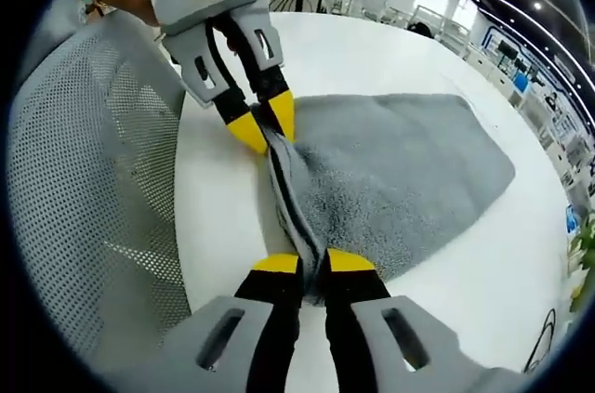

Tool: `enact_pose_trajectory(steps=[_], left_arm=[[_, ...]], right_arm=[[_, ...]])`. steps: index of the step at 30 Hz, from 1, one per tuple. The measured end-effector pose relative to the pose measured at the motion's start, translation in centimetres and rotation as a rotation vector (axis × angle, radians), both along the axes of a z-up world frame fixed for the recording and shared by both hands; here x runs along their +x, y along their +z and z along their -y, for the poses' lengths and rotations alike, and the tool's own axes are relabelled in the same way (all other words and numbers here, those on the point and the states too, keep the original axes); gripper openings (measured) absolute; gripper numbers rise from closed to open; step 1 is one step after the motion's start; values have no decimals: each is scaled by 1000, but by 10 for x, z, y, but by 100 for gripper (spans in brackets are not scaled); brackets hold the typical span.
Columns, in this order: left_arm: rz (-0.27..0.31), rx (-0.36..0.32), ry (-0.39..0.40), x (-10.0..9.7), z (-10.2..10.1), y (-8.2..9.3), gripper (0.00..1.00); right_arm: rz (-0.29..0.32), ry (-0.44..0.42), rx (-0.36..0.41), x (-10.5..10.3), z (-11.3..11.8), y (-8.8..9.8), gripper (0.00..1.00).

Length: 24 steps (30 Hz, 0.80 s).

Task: Fold the towel on the table until its edges align and the towel forms a compact rectangular stack.

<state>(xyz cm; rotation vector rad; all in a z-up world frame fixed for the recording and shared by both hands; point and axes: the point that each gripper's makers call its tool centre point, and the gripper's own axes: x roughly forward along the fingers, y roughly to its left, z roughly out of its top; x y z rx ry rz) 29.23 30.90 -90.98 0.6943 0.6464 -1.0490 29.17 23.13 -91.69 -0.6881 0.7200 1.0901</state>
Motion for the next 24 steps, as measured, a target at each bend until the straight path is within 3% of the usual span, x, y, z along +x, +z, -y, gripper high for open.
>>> enact_pose_trajectory(steps=[10, 15, 18, 22, 24], left_arm=[[10, 60, -28, 0, 0, -1, 7], [-15, 13, 29, 0, -1, -1, 6], [50, 94, -60, -2, 0, -1, 6], [27, 75, -34, -3, 0, -1, 6], [41, 104, -65, -8, -1, -1, 6]], right_arm=[[2, -25, -15, -1, -4, 1, 6], [-6, -70, -10, 1, -4, 0, 6], [2, -86, -5, 2, -4, 0, 6], [4, -104, -1, -3, -4, 2, 6], [-10, -95, 2, -6, -5, 1, 6]])
